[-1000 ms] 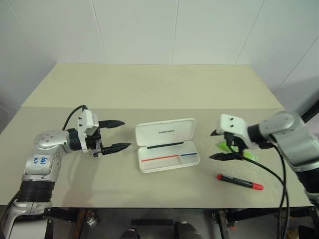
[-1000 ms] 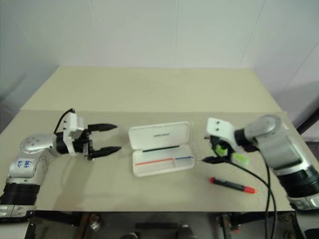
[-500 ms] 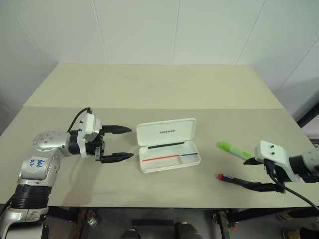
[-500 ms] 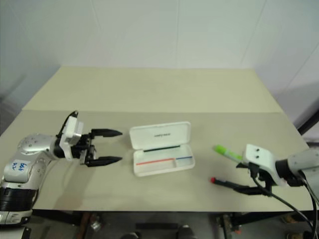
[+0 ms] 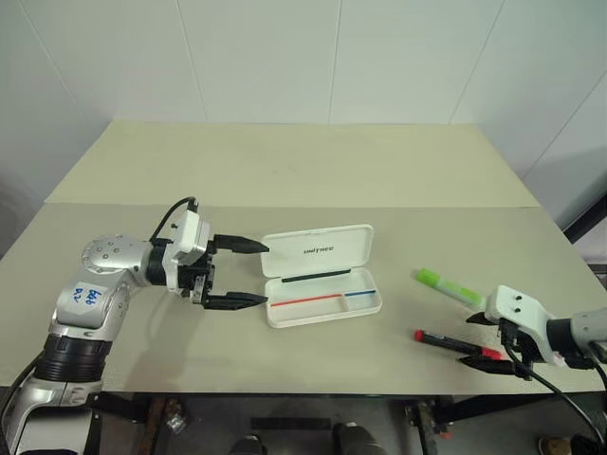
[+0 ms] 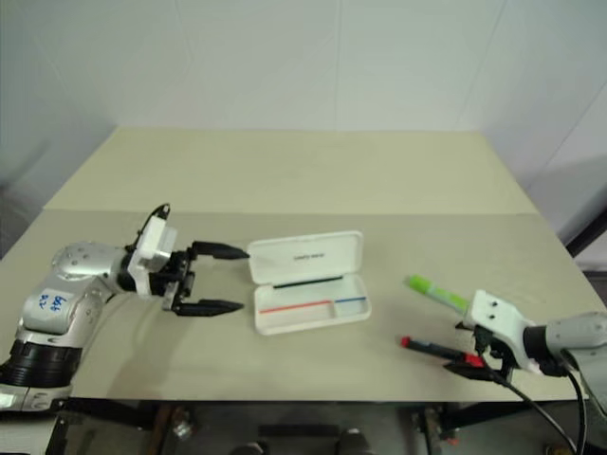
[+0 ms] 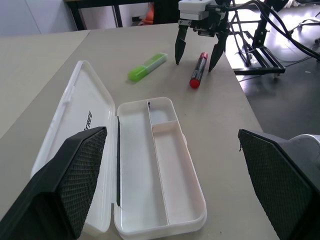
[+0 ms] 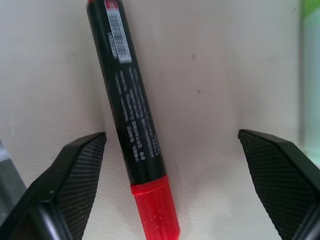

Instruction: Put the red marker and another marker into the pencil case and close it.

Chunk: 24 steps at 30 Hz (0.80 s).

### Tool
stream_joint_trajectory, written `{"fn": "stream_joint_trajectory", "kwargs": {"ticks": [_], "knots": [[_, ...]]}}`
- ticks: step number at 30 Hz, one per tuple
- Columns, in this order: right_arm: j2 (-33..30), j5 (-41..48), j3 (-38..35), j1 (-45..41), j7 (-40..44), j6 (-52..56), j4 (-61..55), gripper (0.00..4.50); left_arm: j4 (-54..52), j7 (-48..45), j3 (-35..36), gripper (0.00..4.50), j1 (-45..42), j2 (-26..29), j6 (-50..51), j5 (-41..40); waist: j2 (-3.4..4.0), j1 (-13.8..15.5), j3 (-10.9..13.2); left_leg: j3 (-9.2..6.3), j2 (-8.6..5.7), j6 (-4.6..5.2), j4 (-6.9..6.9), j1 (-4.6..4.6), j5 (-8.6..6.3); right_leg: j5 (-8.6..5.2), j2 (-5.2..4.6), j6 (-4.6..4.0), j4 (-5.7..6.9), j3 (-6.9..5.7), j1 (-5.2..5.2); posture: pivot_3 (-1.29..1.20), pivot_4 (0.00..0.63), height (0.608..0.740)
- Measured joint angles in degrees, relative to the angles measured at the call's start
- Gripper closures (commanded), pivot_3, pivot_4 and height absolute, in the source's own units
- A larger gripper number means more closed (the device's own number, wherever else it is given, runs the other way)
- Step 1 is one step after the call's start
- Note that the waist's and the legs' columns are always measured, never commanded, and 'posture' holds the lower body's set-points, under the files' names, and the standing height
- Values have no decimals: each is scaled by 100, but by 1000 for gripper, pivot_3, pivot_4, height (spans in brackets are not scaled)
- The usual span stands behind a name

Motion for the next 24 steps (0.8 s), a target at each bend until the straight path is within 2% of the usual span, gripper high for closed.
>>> {"fn": "stream_joint_trajectory", "kwargs": {"ticks": [4,9,12,18,24], "knots": [[0,35,73,-4,79,-183,75,2302,65,-54,0,0,-15,1,-16,9,-4,-5,-2,0,0,1,7,8,1,-3,0,-7,0,1,11,0,150,740],[88,8,135,-27,51,-494,149,3882,68,-51,1,0,-15,2,-58,24,-15,-17,-6,1,0,2,25,8,2,-2,2,-17,-1,5,18,0,150,740],[271,-83,189,-169,-78,-706,287,3882,68,-44,1,0,-14,1,-70,28,-33,-94,-2,9,2,11,46,10,7,-10,7,-75,-10,20,31,0,150,740],[363,-238,406,-545,-206,-923,536,3882,69,-33,4,0,-9,5,-151,47,-39,-183,4,52,0,25,82,24,16,26,10,-46,-34,67,54,0,150,740],[362,-300,672,-1510,32,-1288,740,3882,214,6,119,0,75,66,-328,112,-29,-180,9,73,2,37,61,19,8,32,8,-42,-63,86,50,0,150,740]]}}
